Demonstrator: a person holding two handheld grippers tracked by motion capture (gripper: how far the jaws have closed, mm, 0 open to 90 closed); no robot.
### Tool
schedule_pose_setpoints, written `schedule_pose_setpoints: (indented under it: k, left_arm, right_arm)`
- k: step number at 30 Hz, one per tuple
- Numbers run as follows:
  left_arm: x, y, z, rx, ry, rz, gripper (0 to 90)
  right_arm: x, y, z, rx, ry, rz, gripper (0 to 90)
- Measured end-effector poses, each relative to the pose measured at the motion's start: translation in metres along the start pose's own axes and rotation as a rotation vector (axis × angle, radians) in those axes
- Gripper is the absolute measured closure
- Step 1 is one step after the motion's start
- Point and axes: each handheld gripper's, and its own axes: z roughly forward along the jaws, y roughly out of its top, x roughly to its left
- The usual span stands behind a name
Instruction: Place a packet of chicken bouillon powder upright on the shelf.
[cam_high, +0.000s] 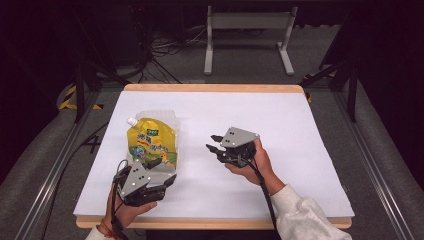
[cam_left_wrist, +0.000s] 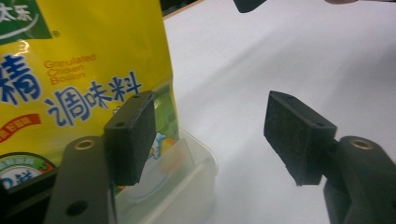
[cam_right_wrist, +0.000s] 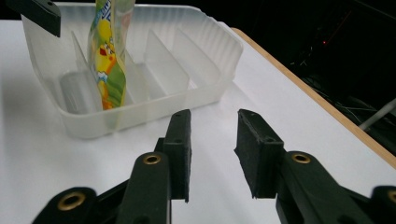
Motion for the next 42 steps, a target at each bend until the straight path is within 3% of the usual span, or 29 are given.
schedule_pose_setpoints:
  k: [16, 31, 42]
  left_arm:
    - [-0.028, -0.003, 0.015, 0.054, -0.069, 0.076, 26.3]
    - [-0.037, -0.009, 0.027, 0.115, -0.111, 0.098, 23.0]
    - [-0.041, -0.014, 0.035, 0.146, -0.133, 0.116, 22.7]
  right_arm:
    - [-0.009, -0.023, -0.028, 0.080, -0.043, -0.035, 55.4]
    - [-0.014, -0.058, -0.051, 0.169, -0.088, -0.021, 45.2]
    - [-0.019, -0.089, -0.077, 0.198, -0.133, 0.012, 39.9]
